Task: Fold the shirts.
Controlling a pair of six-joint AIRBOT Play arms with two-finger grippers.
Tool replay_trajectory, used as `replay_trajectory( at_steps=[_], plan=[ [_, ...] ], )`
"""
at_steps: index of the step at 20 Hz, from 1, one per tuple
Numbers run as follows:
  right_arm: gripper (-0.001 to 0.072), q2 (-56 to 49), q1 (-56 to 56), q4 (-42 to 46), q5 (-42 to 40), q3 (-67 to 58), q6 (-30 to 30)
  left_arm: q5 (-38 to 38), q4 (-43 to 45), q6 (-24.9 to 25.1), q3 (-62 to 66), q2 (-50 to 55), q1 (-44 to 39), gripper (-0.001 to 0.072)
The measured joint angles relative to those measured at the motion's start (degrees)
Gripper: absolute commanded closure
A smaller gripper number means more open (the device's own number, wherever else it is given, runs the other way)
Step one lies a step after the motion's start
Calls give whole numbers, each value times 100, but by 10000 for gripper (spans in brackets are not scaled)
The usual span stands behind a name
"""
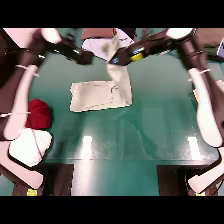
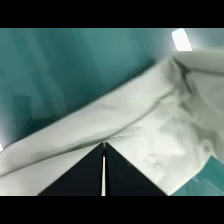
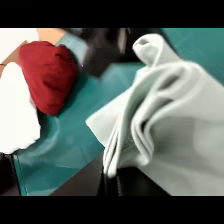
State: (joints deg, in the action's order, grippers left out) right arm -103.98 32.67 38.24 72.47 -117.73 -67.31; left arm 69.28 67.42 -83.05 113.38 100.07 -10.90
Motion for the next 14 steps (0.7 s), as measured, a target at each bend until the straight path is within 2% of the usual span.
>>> replay_trajectory(
  at_steps=[1,2,3,6,8,12,13,14],
  plan=[
    [451,-203,212,-105,-223,-15,173,81,55,0,0,-188,236,675],
    [270,-398,404,-245,-415,-48,350,164,101,0,0,-376,463,675],
    [179,-586,586,-393,-636,-98,516,256,116,0,0,-544,660,675],
    [184,-975,931,-767,-1152,-203,887,455,166,0,0,-866,1056,675],
    [263,-929,909,-824,-1163,-81,1056,557,160,-2,0,-973,1152,675],
    [254,-319,175,-66,-584,767,857,669,133,11,-7,-1056,1132,675],
    [24,-149,-116,175,-476,1069,697,673,118,17,-7,-1071,1086,675],
    [-8,-9,-417,365,-426,1360,562,673,101,39,-7,-1082,1023,675]
  ],
)
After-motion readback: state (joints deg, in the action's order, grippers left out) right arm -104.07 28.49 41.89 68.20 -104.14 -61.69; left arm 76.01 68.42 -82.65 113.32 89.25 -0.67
